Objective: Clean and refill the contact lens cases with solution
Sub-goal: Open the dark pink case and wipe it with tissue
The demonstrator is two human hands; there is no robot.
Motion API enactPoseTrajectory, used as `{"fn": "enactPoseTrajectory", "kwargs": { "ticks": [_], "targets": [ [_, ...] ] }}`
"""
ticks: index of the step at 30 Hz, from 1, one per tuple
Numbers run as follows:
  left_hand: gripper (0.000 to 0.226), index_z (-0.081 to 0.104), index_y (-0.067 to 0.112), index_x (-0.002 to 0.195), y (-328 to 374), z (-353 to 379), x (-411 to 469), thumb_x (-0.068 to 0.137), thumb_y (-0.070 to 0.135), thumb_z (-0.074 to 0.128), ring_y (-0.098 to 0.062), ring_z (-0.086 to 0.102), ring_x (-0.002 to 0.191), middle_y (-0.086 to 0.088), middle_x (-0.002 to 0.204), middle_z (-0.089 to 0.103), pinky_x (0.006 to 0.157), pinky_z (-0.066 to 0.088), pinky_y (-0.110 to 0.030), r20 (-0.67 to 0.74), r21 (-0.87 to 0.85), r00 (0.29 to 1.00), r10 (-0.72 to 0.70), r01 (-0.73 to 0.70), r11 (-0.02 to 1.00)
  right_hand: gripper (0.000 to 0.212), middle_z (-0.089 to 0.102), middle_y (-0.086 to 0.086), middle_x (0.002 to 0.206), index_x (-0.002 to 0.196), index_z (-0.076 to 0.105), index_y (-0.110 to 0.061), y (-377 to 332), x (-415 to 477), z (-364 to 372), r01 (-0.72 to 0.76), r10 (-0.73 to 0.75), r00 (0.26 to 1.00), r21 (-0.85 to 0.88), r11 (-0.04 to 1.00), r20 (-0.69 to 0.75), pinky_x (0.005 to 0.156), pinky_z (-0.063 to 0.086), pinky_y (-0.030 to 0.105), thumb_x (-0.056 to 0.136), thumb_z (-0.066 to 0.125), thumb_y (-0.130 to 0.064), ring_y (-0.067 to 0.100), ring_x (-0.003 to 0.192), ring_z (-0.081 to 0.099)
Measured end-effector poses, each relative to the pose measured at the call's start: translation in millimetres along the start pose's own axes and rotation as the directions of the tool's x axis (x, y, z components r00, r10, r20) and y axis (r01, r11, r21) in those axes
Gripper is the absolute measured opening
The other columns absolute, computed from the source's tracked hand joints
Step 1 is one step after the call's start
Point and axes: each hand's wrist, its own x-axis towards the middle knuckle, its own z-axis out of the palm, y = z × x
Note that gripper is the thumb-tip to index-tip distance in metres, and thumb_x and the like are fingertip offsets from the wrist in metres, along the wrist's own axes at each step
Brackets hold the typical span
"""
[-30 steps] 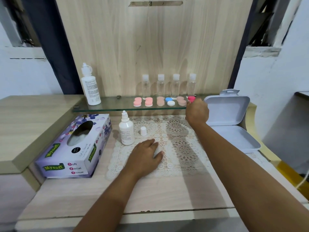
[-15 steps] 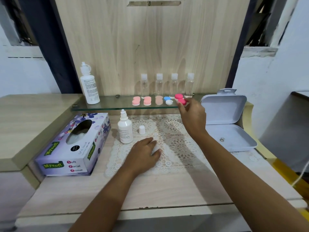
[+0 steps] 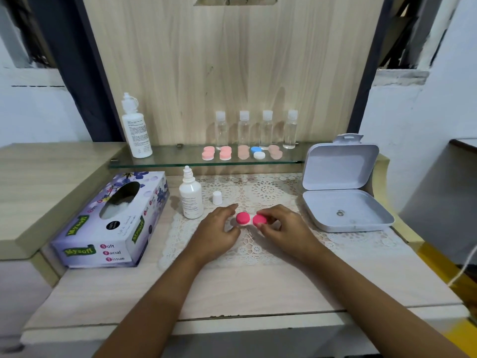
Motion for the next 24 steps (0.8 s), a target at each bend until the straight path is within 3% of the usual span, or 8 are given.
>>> {"fn": "enactPoseTrajectory", "kwargs": {
  "ticks": [3, 6, 12, 15, 24],
  "targets": [
    [0.07, 0.055, 0.018, 0.129, -1.8, 1.6, 0.0, 0.07, 0.055, 0.045, -0.015, 0.05, 0.119, 0.002, 0.126, 0.055, 0.103, 0.039, -0.033, -0.012, -0.002, 0.999, 0.037, -0.037, 0.999, 0.028, 0.062, 0.002, 0.1, 0.11, 0.067, -0.013, 3.0, 0.2, 1.8, 0.01, -0.01, 0.998, -0.008, 1.0, 0.055, 0.081, 0.042, 0.016, 0.084, 0.065, -0.019, 0.01, 0.09, 0.057],
    [0.071, 0.062, 0.021, 0.12, -5.3, 3.6, 0.2, 0.067, 0.062, 0.039, -0.011, 0.053, 0.109, 0.008, 0.113, 0.057, 0.099, 0.04, -0.034, -0.002, 0.044, 0.997, 0.074, -0.074, 0.996, 0.026, 0.064, 0.002, 0.098, 0.108, 0.068, -0.014, 4.2, 0.1, 1.7, 0.017, -0.015, 0.997, -0.029, 0.999, 0.08, 0.081, 0.043, 0.019, 0.084, 0.065, -0.021, 0.012, 0.089, 0.058],
    [0.068, 0.065, 0.024, 0.116, -4.6, 2.8, 0.7, 0.069, 0.064, 0.036, -0.014, 0.051, 0.103, 0.006, 0.107, 0.059, 0.096, 0.039, -0.034, 0.038, 0.122, 0.993, 0.11, -0.114, 0.986, 0.019, 0.06, 0.001, 0.087, 0.094, 0.067, -0.016, 4.7, -1.6, 4.3, 0.063, -0.053, 0.993, -0.098, 0.993, 0.101, 0.073, 0.04, 0.022, 0.081, 0.059, -0.026, 0.014, 0.084, 0.053],
    [0.052, 0.064, 0.024, 0.116, -4.3, 2.9, 1.3, 0.076, 0.053, 0.045, -0.014, 0.05, 0.104, 0.006, 0.108, 0.058, 0.097, 0.038, -0.037, 0.043, 0.143, 0.994, 0.105, -0.11, 0.984, 0.03, 0.057, -0.002, 0.09, 0.101, 0.066, -0.017, 4.0, -1.9, 5.6, 0.061, -0.049, 0.993, -0.113, 0.992, 0.105, 0.08, 0.042, 0.023, 0.079, 0.058, -0.036, 0.012, 0.087, 0.053],
    [0.05, 0.061, 0.024, 0.122, -3.6, 2.4, -0.2, 0.08, 0.048, 0.046, -0.011, 0.045, 0.107, 0.008, 0.112, 0.055, 0.101, 0.034, -0.034, 0.071, 0.146, 0.994, 0.087, -0.096, 0.985, 0.024, 0.049, -0.005, 0.094, 0.106, 0.064, -0.015, 9.2, 1.3, 9.8, 0.069, -0.052, 0.992, -0.148, 0.987, 0.119, 0.087, 0.039, 0.025, 0.085, 0.063, -0.026, 0.011, 0.093, 0.047]
  ]
}}
